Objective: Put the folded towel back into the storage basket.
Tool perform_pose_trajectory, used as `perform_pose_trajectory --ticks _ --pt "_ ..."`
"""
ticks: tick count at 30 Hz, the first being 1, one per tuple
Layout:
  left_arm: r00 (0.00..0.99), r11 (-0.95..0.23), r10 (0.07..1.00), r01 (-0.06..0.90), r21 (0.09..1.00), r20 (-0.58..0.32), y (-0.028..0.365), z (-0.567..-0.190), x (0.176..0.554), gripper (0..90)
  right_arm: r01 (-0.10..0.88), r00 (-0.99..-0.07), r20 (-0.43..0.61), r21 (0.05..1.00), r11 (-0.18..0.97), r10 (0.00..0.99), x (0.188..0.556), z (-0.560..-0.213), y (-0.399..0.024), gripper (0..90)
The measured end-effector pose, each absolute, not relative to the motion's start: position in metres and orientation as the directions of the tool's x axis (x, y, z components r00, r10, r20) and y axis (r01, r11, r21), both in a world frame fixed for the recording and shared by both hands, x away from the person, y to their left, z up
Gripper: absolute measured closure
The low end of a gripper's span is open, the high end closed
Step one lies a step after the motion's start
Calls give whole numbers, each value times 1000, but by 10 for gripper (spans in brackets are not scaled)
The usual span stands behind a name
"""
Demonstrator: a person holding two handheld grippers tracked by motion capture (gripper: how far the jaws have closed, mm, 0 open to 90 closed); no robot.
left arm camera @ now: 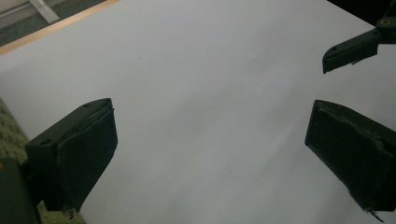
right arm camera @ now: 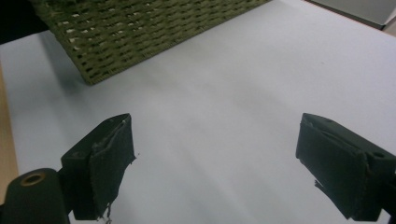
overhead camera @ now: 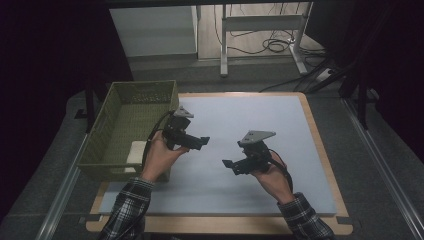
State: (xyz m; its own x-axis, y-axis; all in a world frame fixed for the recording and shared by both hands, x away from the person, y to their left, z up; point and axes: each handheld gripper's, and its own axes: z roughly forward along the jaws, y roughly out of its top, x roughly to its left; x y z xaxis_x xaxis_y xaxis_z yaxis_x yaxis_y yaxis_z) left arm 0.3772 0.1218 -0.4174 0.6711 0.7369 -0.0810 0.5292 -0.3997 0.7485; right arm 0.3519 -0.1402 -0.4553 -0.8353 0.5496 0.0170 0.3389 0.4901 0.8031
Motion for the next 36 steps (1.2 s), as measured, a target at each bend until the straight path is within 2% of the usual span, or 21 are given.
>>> perform_pose_trajectory --ticks 16,36 --pt "714 -417 696 486 768 -74 86 -437 356 25 370 -789 -1 798 477 614 341 -458 -198 101" --pt "710 -424 701 488 763 -65 82 -503 313 21 424 -729 -37 760 493 683 324 -496 -249 81"
